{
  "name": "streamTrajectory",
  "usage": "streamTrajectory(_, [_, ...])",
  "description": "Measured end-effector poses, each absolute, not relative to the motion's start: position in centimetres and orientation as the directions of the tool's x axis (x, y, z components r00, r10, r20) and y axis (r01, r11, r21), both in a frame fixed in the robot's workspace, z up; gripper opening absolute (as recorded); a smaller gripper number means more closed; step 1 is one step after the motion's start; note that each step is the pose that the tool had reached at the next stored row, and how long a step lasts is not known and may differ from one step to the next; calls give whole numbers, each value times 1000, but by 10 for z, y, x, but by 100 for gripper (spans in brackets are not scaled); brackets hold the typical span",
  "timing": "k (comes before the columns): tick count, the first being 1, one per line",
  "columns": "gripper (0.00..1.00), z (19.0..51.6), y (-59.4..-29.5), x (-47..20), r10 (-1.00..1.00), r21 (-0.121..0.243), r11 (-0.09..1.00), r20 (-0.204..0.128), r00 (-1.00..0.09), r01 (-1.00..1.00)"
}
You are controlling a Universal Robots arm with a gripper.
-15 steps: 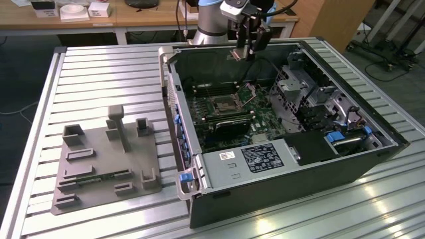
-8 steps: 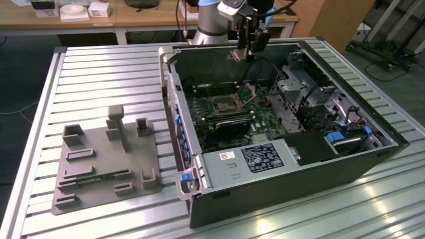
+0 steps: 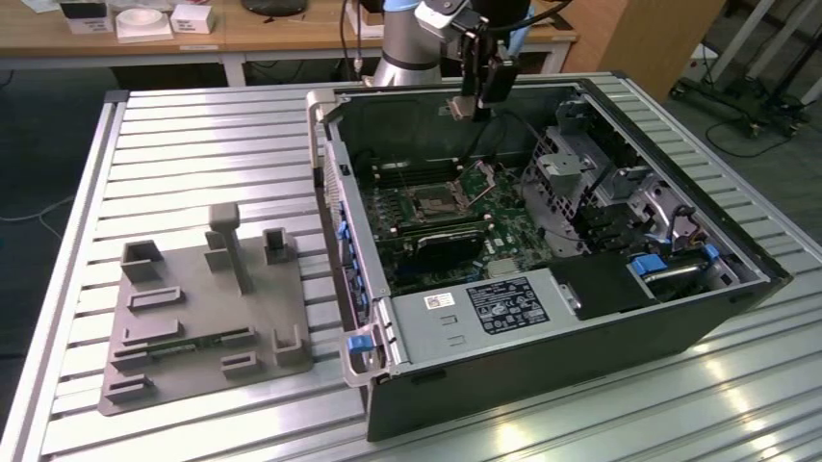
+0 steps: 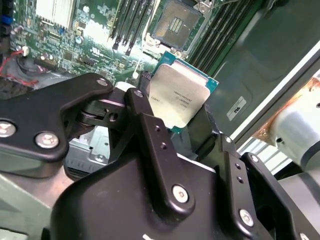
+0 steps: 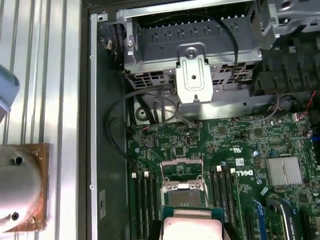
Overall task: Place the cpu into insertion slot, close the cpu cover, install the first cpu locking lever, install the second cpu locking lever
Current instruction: 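Place the cpu into insertion slot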
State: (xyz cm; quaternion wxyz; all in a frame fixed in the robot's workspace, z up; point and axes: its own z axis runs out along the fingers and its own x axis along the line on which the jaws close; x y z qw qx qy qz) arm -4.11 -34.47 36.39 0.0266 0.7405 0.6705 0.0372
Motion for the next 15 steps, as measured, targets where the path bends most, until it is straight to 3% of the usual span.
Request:
streamTrajectory(8, [54,364,-345,-41,992,89,-124,19,122,988])
streamTrajectory(15, [54,360,-345,-43,998,89,-51,25,49,995])
